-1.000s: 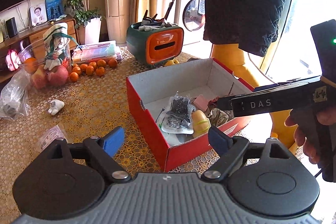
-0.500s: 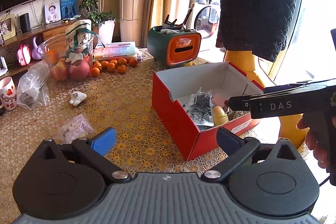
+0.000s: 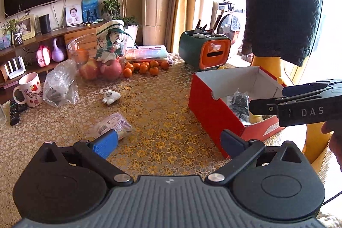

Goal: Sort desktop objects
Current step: 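Withdraw both open grippers from the box toward the table items, then grasp white printed snack bag with left gripper while right gripper grasps white tooth figurine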

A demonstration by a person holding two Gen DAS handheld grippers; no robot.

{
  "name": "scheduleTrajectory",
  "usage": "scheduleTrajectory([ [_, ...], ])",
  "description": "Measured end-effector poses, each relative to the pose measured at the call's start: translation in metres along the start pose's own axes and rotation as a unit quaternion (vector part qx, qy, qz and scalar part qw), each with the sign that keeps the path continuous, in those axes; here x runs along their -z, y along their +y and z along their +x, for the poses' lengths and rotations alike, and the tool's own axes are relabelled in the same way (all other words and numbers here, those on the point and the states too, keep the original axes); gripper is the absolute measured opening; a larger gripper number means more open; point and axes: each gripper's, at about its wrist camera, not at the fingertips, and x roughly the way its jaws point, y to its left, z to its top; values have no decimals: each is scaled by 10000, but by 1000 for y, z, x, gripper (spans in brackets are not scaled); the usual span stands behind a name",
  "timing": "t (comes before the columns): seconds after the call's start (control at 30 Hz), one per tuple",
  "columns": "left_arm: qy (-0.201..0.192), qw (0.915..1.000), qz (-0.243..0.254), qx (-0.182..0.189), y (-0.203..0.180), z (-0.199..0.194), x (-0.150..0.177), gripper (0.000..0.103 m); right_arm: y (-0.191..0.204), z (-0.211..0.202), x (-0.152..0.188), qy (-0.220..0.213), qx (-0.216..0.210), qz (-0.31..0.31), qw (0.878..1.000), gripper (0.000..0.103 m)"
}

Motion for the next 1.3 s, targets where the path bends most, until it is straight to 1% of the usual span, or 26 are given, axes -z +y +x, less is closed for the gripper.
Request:
scheduleTrajectory([
  [0.07,1,10000,-24,-92,8,1,5,103,7,3,0,-21,-42,-53,10000,93],
  [0.27,92,9994,-257,-218,38,9,17,103,28,16,-2,-46,-181,-198,9996,93],
  [0.4,165,9988,-419,-178,58,21,21,103,40,31,-5,20,-278,-320,9991,93],
  [0.57,100,9993,-309,-201,71,37,26,103,51,55,-15,85,-356,-501,9981,93],
  [0.83,106,9997,-207,-89,93,77,27,103,77,114,-34,210,-512,-854,9948,93],
  [1.07,176,9997,-64,-144,118,118,26,103,101,173,-49,318,-679,-1129,9908,93],
  [1.2,204,9997,139,-21,128,139,23,103,110,208,-57,442,-759,-1071,9904,93],
  [1.3,245,9990,320,168,133,152,22,103,115,232,-62,534,-825,-985,9903,93],
])
